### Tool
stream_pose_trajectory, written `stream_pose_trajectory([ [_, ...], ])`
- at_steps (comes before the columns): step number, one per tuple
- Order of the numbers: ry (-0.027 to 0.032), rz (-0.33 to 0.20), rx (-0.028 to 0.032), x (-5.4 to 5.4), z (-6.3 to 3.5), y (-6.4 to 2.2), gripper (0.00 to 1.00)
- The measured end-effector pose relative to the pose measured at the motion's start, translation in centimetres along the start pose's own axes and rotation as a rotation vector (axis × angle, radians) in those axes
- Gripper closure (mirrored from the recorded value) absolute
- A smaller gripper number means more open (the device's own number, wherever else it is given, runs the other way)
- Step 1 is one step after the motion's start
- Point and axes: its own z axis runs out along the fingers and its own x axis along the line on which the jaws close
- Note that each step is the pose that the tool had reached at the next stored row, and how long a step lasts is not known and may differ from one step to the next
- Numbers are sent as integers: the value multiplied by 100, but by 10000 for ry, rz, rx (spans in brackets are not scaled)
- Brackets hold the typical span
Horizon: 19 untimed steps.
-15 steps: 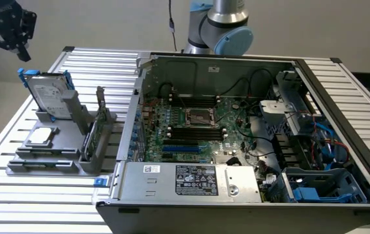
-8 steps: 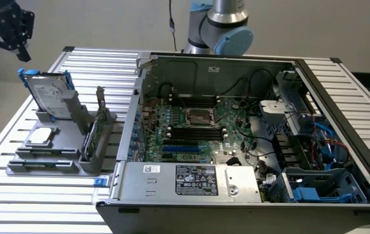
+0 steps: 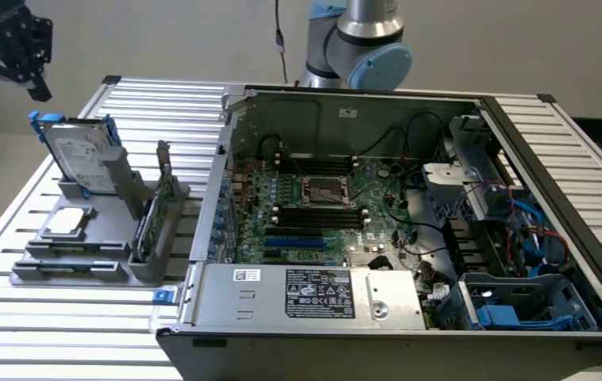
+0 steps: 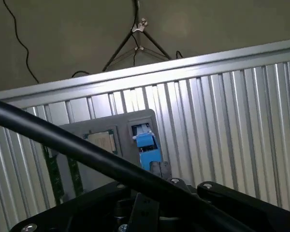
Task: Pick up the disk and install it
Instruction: 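Pick up the disk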
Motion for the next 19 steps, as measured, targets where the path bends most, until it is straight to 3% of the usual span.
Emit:
stream_pose_trajectory([
  [6,63,-1083,133,0,5,0,89],
  [11,95,-1992,167,1,10,0,89],
  [19,98,-2082,168,0,10,0,89],
])
